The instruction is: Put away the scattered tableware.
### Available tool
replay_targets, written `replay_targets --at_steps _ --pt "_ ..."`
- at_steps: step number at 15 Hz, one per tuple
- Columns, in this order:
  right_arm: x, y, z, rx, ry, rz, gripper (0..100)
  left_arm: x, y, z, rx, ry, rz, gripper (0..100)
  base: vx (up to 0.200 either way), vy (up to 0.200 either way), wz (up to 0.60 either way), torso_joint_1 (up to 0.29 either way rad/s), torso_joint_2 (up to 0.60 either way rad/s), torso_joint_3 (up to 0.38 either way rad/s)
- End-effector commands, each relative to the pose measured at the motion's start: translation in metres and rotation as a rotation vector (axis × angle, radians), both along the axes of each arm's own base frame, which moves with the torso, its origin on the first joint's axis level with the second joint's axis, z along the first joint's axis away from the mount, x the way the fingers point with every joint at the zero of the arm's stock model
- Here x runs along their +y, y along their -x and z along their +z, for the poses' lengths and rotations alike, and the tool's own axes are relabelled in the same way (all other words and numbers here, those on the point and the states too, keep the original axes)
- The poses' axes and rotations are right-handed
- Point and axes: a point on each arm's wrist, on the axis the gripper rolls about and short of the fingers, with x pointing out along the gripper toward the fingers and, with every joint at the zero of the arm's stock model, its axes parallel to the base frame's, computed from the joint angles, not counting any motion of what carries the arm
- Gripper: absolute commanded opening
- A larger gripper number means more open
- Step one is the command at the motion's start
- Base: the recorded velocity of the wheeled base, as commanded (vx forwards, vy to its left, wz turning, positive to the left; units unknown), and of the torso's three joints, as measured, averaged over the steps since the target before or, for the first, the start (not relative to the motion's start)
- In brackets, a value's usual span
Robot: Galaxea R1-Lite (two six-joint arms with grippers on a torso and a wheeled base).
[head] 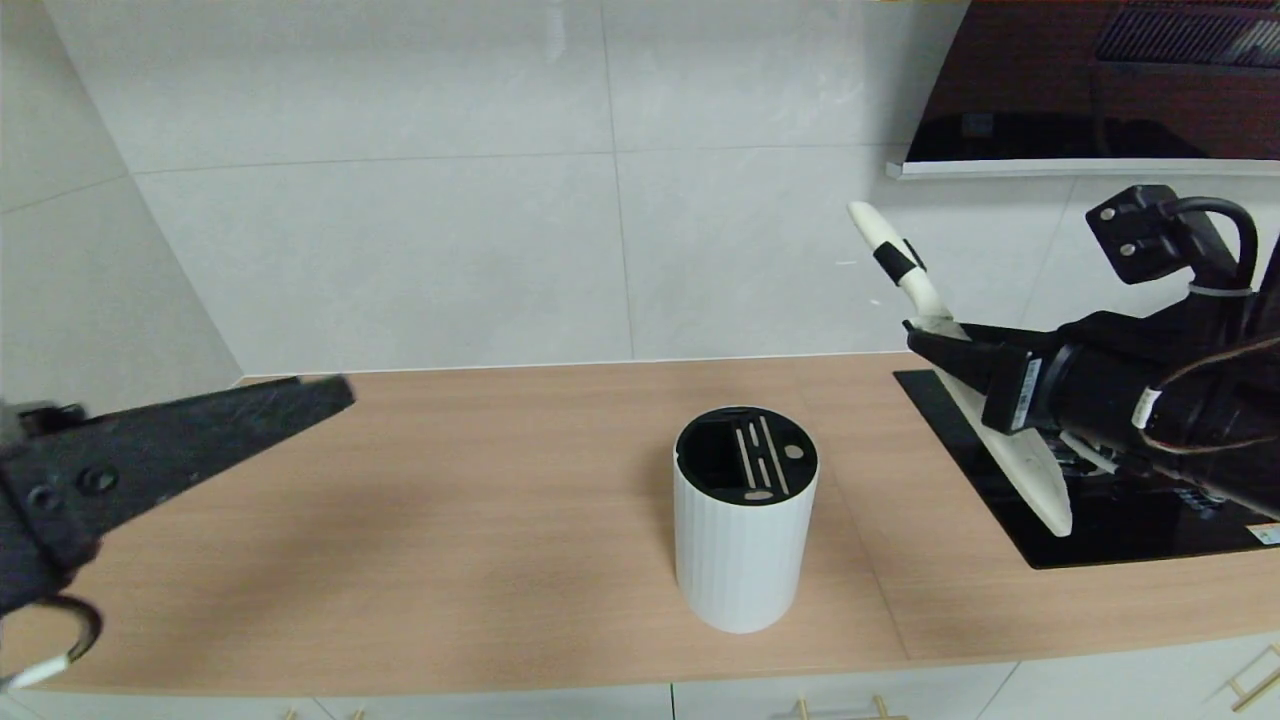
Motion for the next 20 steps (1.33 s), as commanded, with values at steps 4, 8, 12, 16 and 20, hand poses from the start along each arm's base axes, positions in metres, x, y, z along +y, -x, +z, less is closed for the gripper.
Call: replay_targets --at_steps 4,8,12,16,20 --pt "0.033 0.044 0.013 -0.025 -0.050 0.216 0 -0.069 -0.059 -0.042 0.124 0.101 -0.191 100 0.000 0.000 0.00 0.000 0.00 0.000" --pt "0.051 0.044 0.002 0.031 -0.053 0.270 0 -0.101 -0.080 -0.061 0.086 0.209 -0.212 100 0.000 0.000 0.00 0.000 0.00 0.000" --pt "0.072 0.052 -0.008 0.104 -0.079 0.347 0 -0.128 -0.086 -0.089 0.105 0.214 -0.232 100 0.000 0.000 0.00 0.000 0.00 0.000" --pt "0.081 0.047 -0.019 0.132 -0.057 0.350 0 -0.139 -0.092 -0.096 0.060 0.258 -0.201 100 0.000 0.000 0.00 0.000 0.00 0.000" --pt "0.093 0.047 -0.031 0.145 -0.033 0.359 0 -0.139 -0.093 -0.094 0.078 0.289 -0.203 100 0.000 0.000 0.00 0.000 0.00 0.000"
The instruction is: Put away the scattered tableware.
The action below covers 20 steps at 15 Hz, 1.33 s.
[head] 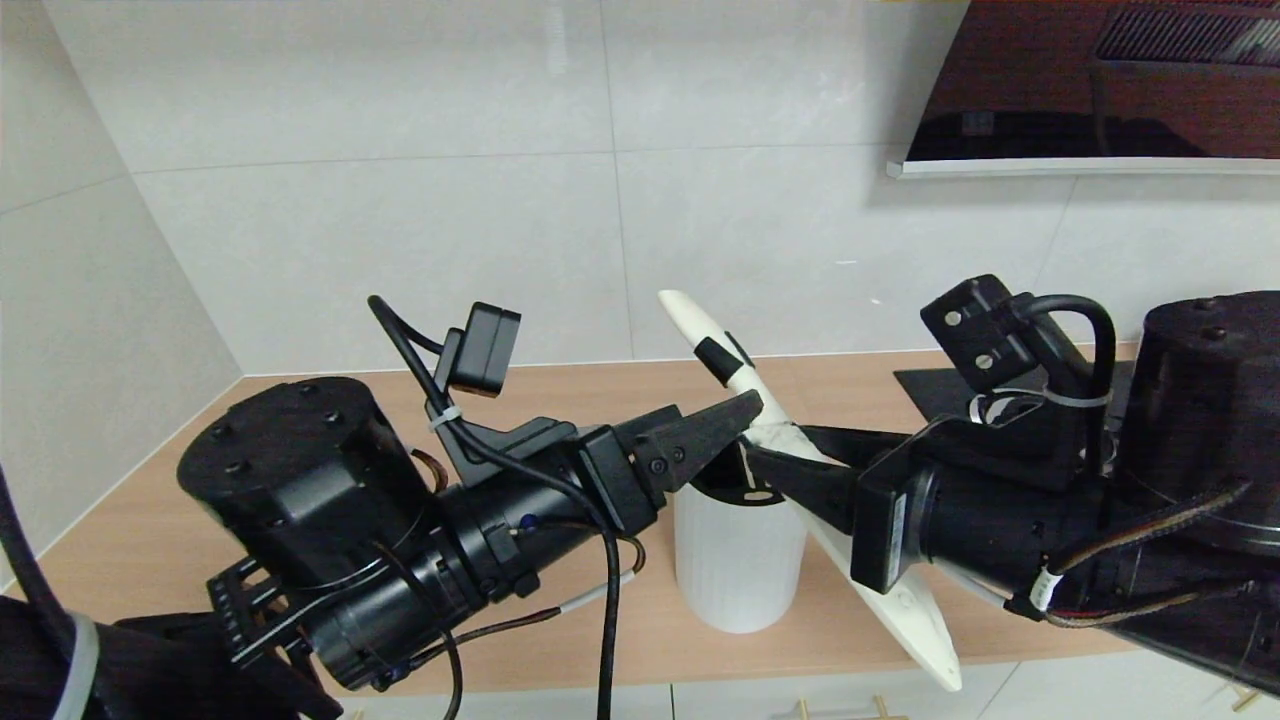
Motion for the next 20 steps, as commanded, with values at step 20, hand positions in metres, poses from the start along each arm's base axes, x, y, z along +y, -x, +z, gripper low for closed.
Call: replay_targets --at_steps 20 --pt "0.019 0.009 -0.021 -0.006 0.045 0.010 0 -0.011 -0.017 -0.006 0.048 0.028 0.085 100 0.000 0.000 0.00 0.000 0.00 0.000"
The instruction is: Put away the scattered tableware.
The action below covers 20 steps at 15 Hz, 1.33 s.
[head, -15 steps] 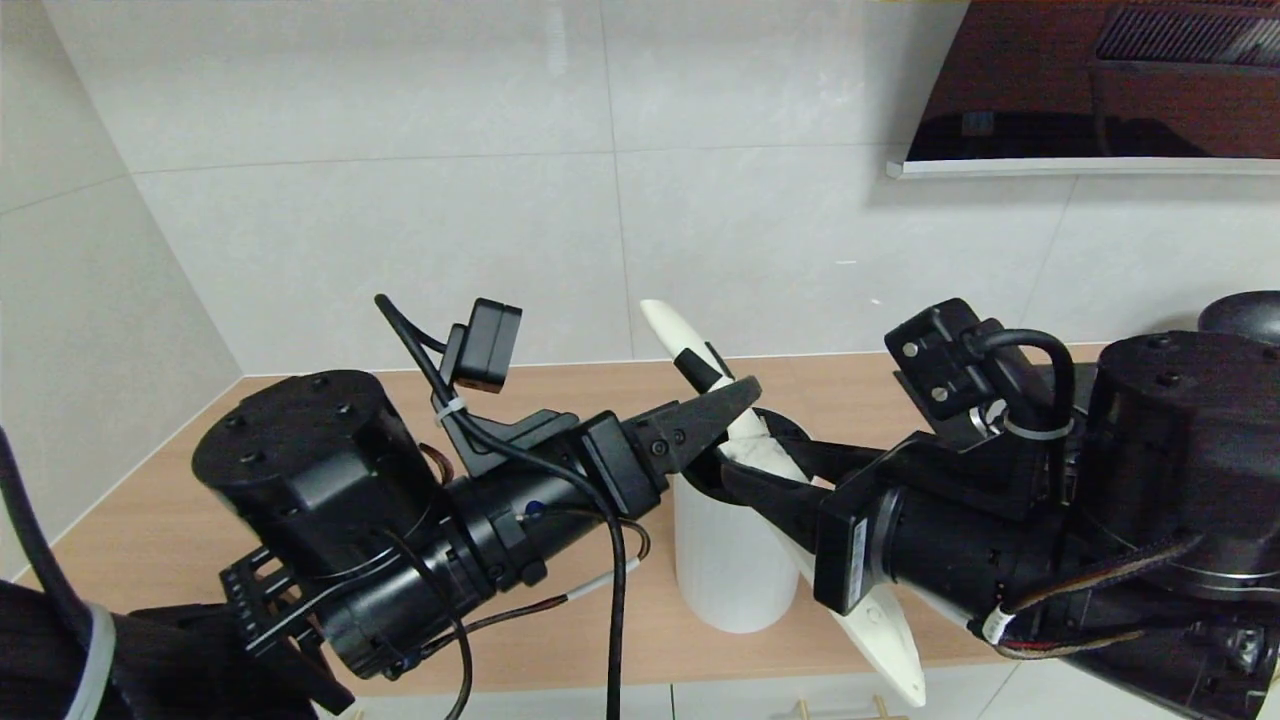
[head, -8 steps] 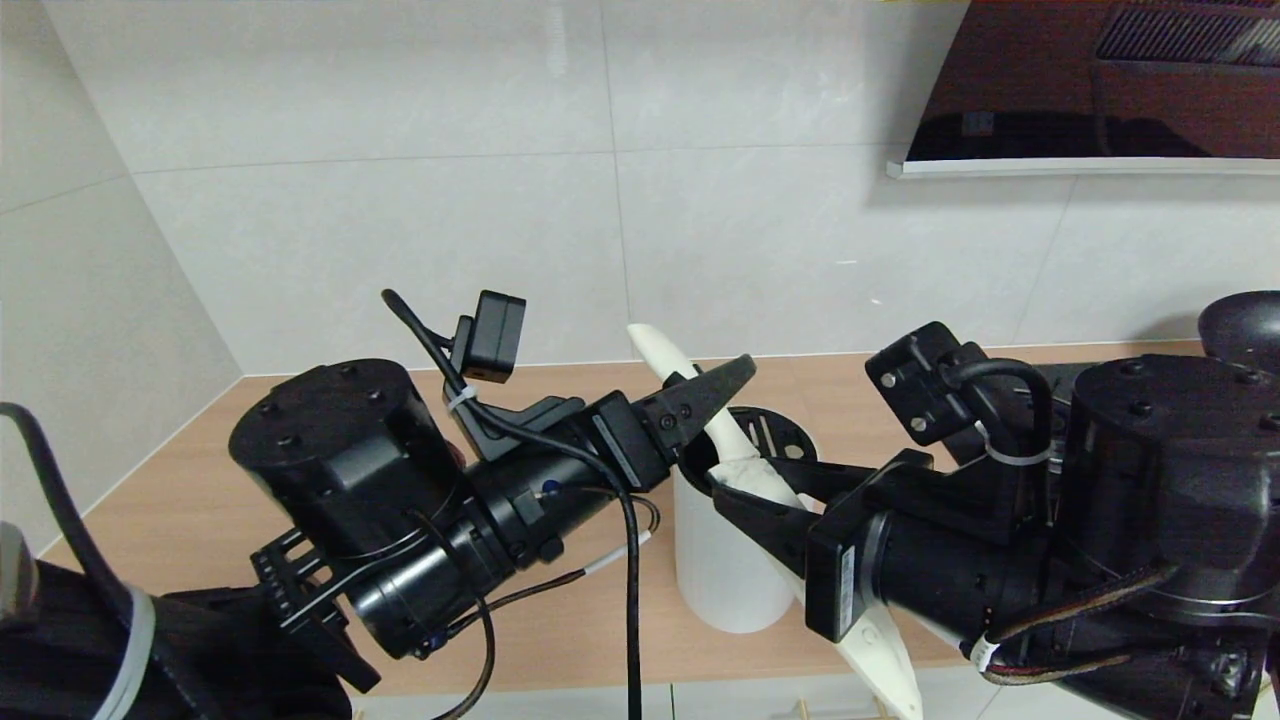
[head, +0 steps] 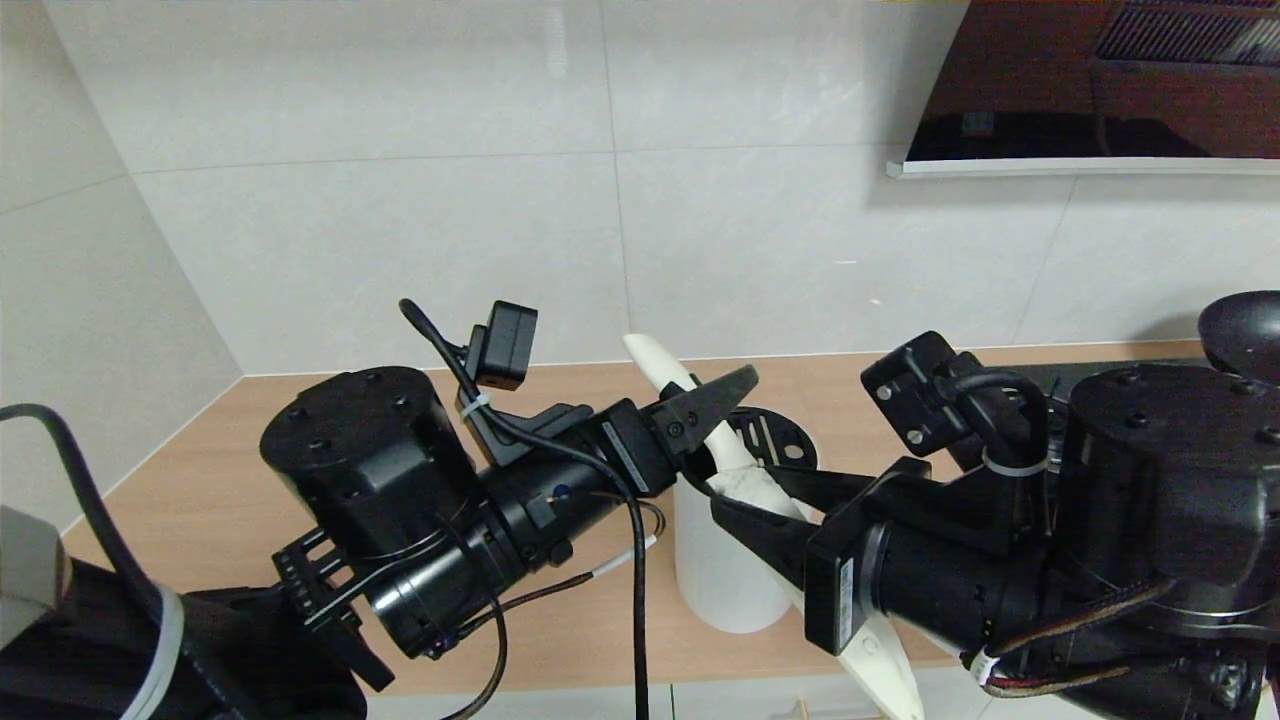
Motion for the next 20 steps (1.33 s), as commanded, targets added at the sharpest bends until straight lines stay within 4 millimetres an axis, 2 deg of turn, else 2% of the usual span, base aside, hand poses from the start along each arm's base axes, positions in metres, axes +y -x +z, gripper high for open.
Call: replay_targets --at_steps 1,7,8,20 --pt "0.0001 0.0002 -0.0011 0.002 0.004 0.001 0 -0.0002 -0.0003 -0.0006 0.002 -0.001 0.000 100 0.000 0.000 0.00 0.000 0.00 0.000" --pt "0.0031 0.0048 -0.0028 0.006 0.007 0.022 0 0.0000 -0.0008 -0.0011 0.003 -0.002 0.002 100 0.000 0.000 0.00 0.000 0.00 0.000" --pt "0.0041 0.0066 -0.0032 0.007 0.009 0.028 0 -0.0002 -0.0010 -0.0015 0.004 -0.003 0.002 0 0.000 0.000 0.00 0.000 0.00 0.000" --pt "0.0001 0.0050 0.0033 -0.011 -0.016 0.007 0 0.0048 -0.0037 0.0010 -0.003 0.003 0.017 0 0.000 0.000 0.00 0.000 0.00 0.000"
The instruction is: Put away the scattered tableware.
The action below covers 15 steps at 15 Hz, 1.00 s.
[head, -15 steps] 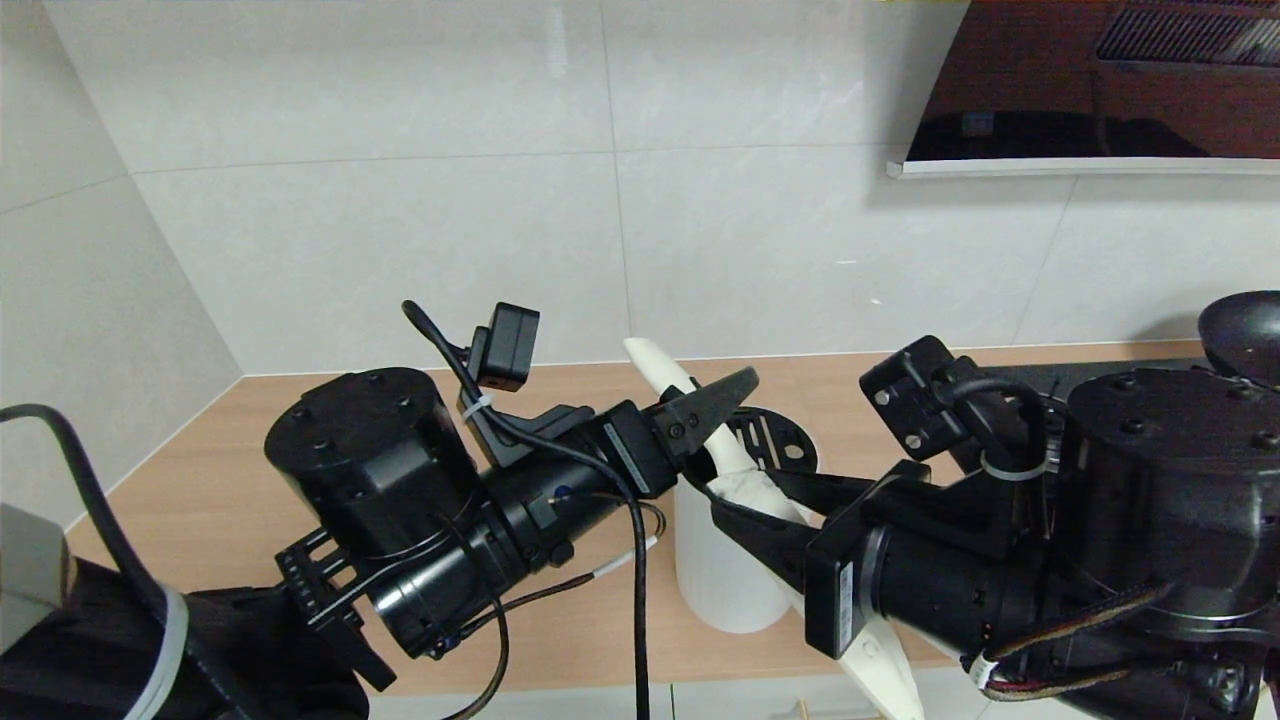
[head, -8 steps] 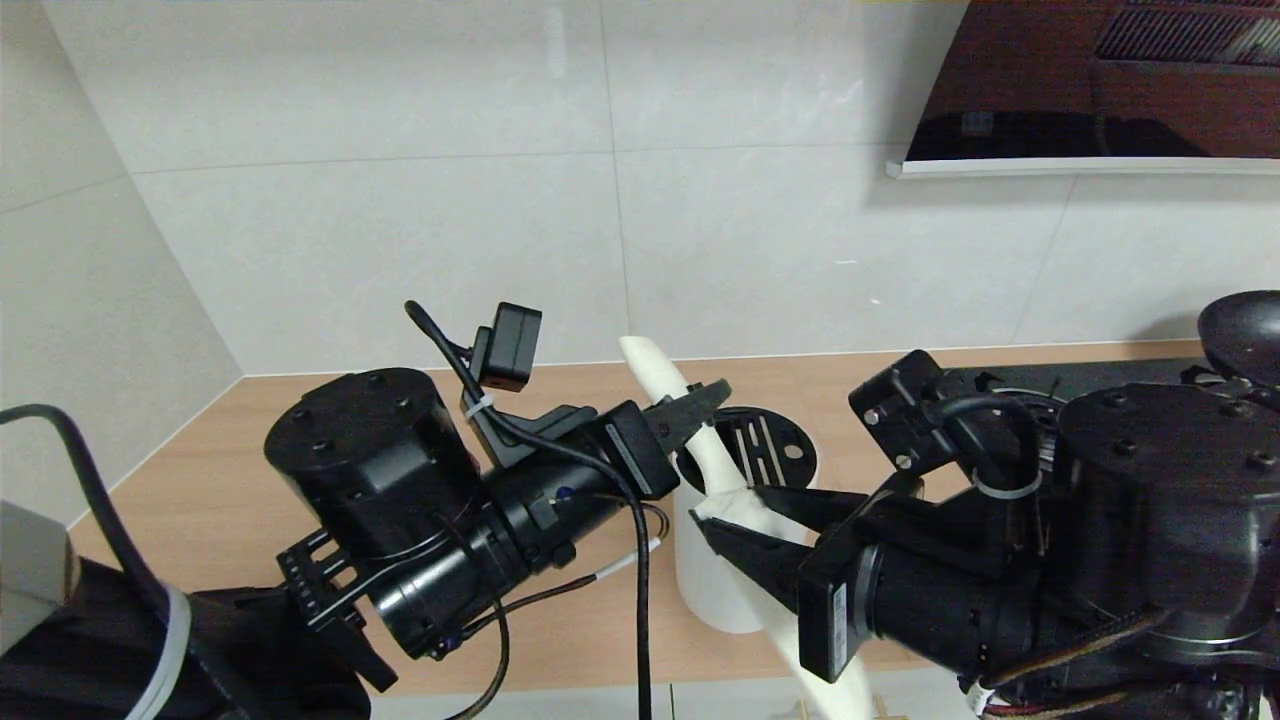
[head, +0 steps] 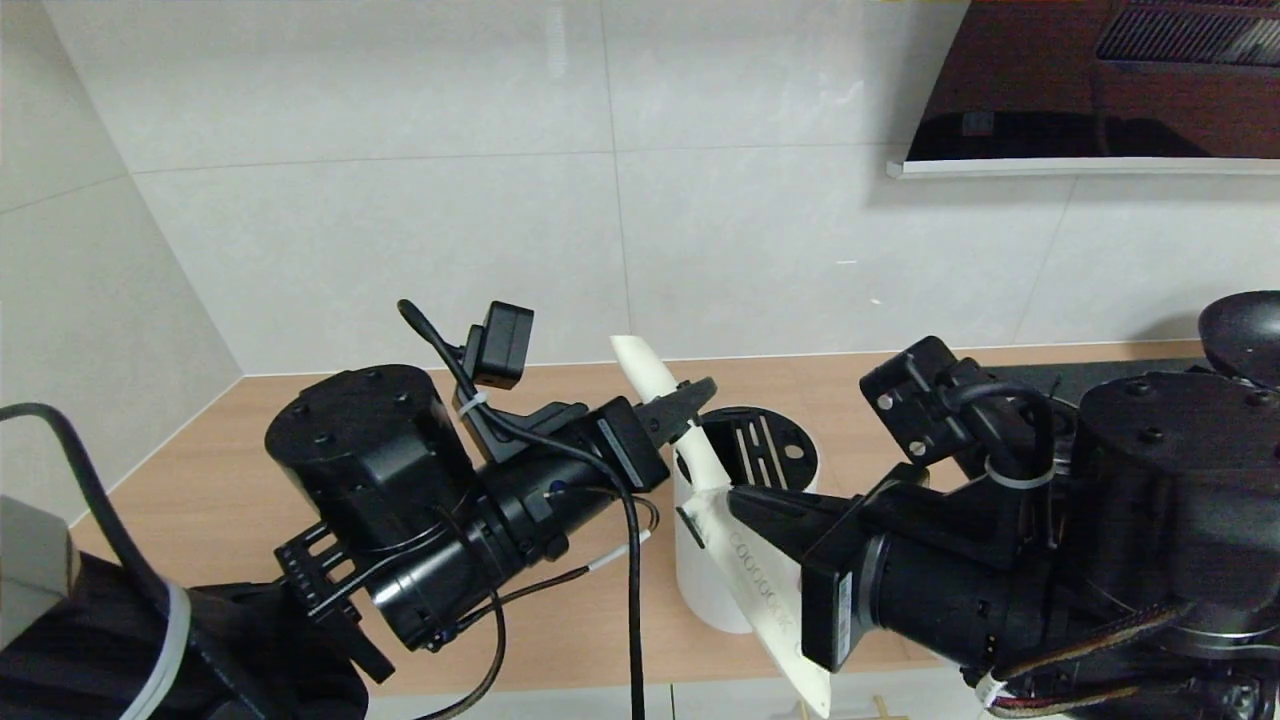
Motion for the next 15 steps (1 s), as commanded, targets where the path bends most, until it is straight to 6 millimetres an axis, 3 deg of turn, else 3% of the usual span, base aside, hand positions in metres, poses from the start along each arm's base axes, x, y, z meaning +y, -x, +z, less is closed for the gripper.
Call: replay_targets --at_steps 1,3,4,6,9,11,15 --pt "-0.005 -0.003 0.004 -0.019 -0.022 -0.033 0 0.004 -0.001 0.004 -0.012 0.007 0.012 0 0.000 0.000 0.00 0.000 0.00 0.000" --pt "-0.011 -0.010 0.009 -0.035 -0.040 -0.071 0 0.010 -0.002 0.014 -0.040 0.027 0.030 0 0.000 0.000 0.00 0.000 0.00 0.000" --pt "-0.016 -0.013 0.012 -0.042 -0.052 -0.095 100 0.017 -0.002 0.021 -0.064 0.040 0.042 0 0.000 0.000 0.00 0.000 0.00 0.000" --pt "-0.027 -0.024 0.021 -0.062 -0.076 -0.147 100 0.024 -0.006 0.041 -0.130 0.069 0.070 0 0.000 0.000 0.00 0.000 0.00 0.000" --pt "-0.045 -0.040 0.031 -0.089 -0.099 -0.237 100 0.032 -0.030 0.083 -0.330 0.043 0.122 0 0.000 0.000 0.00 0.000 0.00 0.000" --pt "-0.048 -0.040 0.035 -0.100 -0.112 -0.251 100 0.040 -0.032 0.084 -0.405 -0.008 0.120 0 0.000 0.000 0.00 0.000 0.00 0.000" --pt "-0.051 -0.044 0.034 -0.111 -0.092 -0.269 100 0.039 -0.032 0.082 -0.538 -0.007 0.066 0 0.000 0.000 0.00 0.000 0.00 0.000"
